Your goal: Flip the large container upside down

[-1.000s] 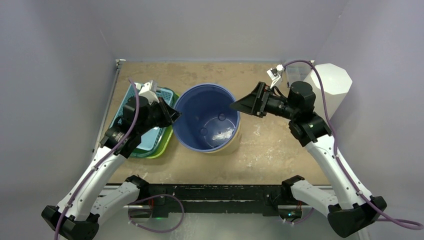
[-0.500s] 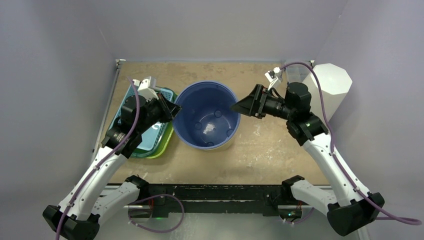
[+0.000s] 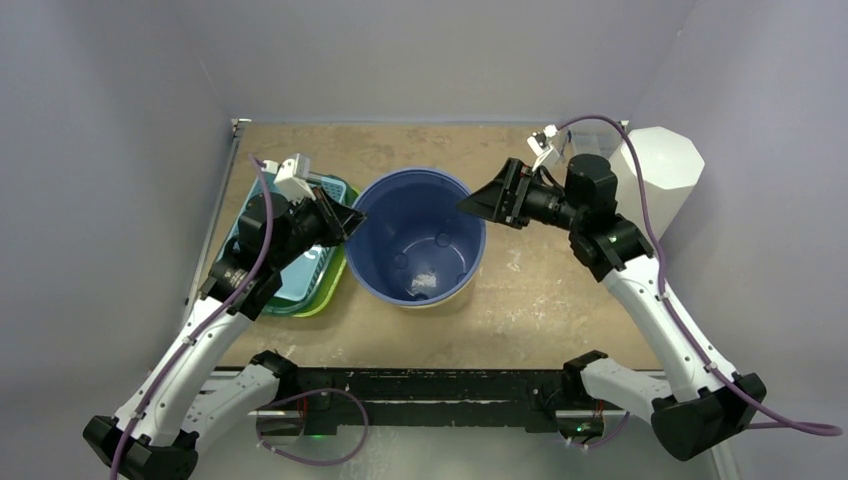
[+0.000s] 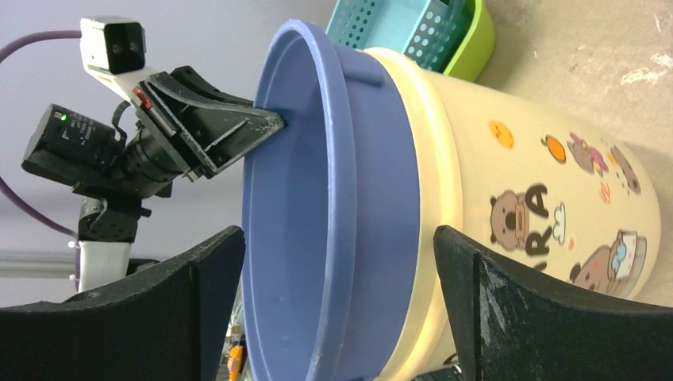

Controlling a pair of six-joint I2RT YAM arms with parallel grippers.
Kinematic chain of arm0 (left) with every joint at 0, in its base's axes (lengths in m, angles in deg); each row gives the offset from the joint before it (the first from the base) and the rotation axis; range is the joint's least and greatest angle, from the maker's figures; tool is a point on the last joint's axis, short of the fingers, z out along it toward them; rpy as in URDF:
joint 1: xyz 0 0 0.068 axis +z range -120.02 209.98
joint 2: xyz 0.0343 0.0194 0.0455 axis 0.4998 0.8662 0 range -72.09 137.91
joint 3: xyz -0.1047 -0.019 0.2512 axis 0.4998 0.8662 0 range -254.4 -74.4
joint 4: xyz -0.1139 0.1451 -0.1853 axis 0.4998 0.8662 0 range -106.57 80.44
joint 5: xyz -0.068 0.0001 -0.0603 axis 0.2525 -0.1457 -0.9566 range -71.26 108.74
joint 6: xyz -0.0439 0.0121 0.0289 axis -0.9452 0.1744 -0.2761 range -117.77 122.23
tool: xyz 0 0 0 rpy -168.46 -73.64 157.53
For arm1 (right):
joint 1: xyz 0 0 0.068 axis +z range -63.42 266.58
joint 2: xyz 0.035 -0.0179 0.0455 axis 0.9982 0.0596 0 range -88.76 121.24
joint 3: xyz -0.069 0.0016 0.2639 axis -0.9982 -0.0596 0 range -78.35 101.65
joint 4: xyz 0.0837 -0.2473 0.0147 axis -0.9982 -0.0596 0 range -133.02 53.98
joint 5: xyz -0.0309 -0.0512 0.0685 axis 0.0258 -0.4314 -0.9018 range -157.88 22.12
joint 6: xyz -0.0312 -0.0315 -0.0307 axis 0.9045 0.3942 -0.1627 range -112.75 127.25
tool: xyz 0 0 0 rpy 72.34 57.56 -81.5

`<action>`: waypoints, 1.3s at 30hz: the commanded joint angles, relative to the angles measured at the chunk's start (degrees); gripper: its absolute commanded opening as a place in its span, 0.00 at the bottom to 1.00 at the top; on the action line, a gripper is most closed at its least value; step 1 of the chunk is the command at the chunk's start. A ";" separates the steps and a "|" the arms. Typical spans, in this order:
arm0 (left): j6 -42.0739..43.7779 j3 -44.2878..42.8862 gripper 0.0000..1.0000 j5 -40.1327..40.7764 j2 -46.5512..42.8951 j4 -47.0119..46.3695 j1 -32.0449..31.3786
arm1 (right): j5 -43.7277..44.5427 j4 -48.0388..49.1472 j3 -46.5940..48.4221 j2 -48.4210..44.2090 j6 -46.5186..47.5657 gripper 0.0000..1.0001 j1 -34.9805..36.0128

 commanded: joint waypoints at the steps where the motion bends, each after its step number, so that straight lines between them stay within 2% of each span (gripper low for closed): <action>1: -6.15 -4.07 0.00 -6.47 -3.70 -18.39 -0.87 | -4.25 2.27 2.56 -1.63 -0.06 0.91 0.57; 5: -5.09 -3.01 0.00 -6.13 -4.48 -19.19 -0.83 | -5.81 5.12 1.67 -4.17 -2.09 0.92 0.57; 12: -5.76 -1.11 0.00 -4.80 -5.78 -24.06 -0.87 | -5.27 -1.45 -2.40 -4.34 -1.02 0.94 0.57; 19: -5.93 0.01 0.00 -0.62 -8.01 -23.56 -0.88 | -4.94 -2.57 -3.34 -4.46 -0.70 0.95 0.57; 25: -5.88 -1.24 0.00 3.15 -7.96 -18.10 -0.86 | -2.76 -0.80 0.35 -4.08 0.07 0.96 0.59; 27: -5.80 -2.10 0.00 4.15 -7.61 -16.02 -0.85 | 0.60 -4.51 4.38 -2.50 4.49 0.93 0.57; 31: -5.72 -3.86 0.00 5.78 -6.56 -12.49 -0.85 | 2.66 -11.11 10.54 0.43 9.86 0.78 0.61; 34: -6.13 -4.35 0.00 5.79 -5.75 -11.60 -0.85 | 5.78 -16.55 14.48 1.88 13.65 0.70 0.70; 39: -6.85 -4.94 0.00 5.75 -4.39 -10.62 -0.85 | 4.73 -20.41 17.34 3.01 16.60 0.66 0.68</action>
